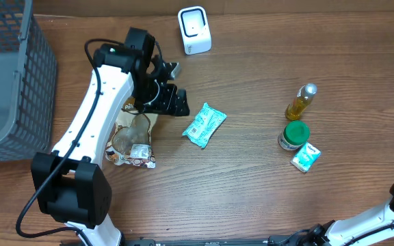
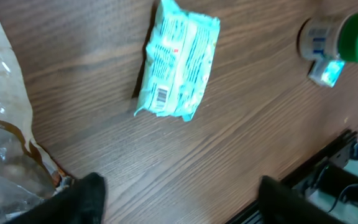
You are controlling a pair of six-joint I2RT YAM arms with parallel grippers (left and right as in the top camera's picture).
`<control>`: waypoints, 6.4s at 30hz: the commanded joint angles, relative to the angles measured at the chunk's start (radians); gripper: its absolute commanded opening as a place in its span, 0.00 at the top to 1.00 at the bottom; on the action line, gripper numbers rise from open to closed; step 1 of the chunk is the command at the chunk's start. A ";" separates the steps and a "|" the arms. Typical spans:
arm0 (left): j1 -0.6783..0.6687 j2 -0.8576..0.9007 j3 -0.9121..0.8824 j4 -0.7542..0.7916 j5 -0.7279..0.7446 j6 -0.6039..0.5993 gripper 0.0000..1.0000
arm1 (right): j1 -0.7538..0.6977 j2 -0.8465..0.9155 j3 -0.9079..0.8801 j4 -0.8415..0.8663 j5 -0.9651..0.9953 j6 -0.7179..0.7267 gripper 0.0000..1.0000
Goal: Scan the item barcode
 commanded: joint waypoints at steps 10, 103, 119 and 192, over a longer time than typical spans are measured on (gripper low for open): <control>-0.126 -0.009 -0.192 0.159 -0.164 -0.172 0.55 | -0.001 -0.014 0.010 0.003 0.007 0.000 0.00; -0.330 0.286 -0.068 0.170 -0.448 -0.293 0.33 | -0.001 -0.014 0.010 0.003 0.007 0.000 0.00; -0.328 0.282 -0.161 0.246 -0.448 -0.294 0.28 | -0.001 -0.014 0.010 0.003 0.007 0.000 0.00; -0.348 0.084 -0.058 0.413 -0.280 -0.260 0.32 | -0.001 -0.014 0.010 0.003 0.007 0.000 0.00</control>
